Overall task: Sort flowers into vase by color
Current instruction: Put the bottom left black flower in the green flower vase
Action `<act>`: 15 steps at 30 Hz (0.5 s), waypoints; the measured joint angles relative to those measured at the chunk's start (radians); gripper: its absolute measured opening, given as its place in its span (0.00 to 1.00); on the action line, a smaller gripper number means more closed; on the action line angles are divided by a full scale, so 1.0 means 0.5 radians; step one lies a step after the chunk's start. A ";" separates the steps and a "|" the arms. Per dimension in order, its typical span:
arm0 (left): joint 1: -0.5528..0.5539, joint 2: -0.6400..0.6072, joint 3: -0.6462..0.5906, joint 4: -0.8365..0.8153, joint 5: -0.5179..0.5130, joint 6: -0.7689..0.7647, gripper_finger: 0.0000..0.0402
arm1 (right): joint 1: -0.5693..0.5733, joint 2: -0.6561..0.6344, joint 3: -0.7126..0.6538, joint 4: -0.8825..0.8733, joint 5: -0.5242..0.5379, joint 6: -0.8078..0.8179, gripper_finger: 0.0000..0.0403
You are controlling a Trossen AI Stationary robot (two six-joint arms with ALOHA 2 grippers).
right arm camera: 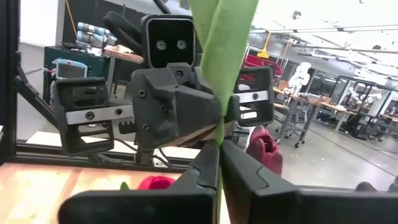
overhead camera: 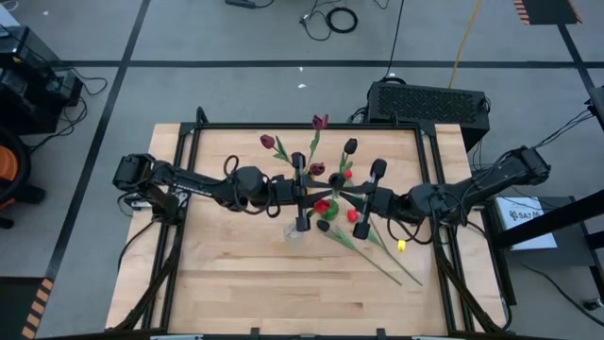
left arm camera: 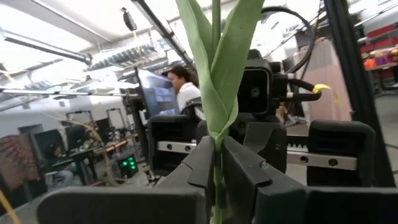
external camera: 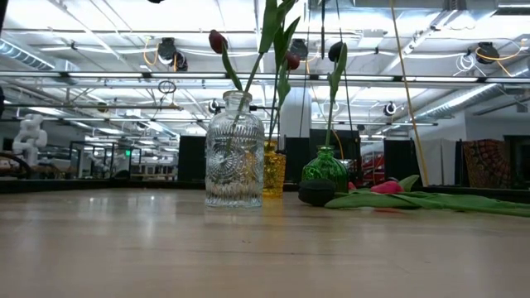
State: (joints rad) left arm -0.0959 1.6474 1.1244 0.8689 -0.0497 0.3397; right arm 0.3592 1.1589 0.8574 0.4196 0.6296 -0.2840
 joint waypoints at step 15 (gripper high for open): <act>-0.278 -0.068 -0.001 -0.184 -0.606 0.470 0.43 | 0.055 -0.215 0.001 -0.261 0.005 0.221 0.00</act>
State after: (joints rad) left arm -0.2348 1.6134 1.1240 0.7771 -0.3525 0.5745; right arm 0.3869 1.0512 0.8577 0.2890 0.6321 -0.1733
